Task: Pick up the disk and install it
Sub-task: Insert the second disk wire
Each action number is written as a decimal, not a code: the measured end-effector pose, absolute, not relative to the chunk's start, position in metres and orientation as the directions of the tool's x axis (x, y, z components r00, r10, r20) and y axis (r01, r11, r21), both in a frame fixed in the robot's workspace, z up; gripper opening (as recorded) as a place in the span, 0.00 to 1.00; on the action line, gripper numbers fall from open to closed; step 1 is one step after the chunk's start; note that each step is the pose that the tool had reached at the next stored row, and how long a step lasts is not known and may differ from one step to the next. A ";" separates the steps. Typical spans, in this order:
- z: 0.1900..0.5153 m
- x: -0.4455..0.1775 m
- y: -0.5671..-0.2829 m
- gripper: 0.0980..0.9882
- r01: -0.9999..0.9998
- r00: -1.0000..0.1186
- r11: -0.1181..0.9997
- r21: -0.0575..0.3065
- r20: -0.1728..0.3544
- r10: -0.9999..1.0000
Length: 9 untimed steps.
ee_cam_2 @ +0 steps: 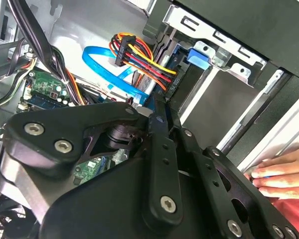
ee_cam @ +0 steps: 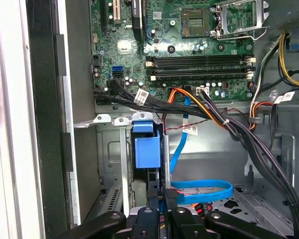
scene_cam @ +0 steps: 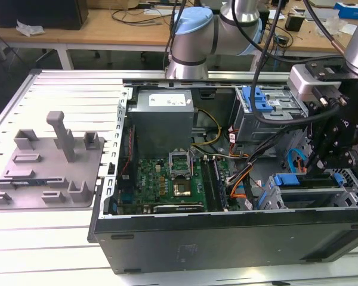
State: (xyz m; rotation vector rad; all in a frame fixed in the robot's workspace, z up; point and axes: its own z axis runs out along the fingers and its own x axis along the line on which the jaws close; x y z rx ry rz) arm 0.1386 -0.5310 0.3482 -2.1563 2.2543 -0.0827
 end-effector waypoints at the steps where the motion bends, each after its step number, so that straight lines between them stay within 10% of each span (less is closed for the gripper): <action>1: 0.348 0.139 -0.531 0.07 -0.998 -0.045 0.044 -0.053 0.021 -0.999; 9: 0.348 0.139 -0.533 0.07 -0.998 -0.045 0.044 -0.053 0.022 -0.999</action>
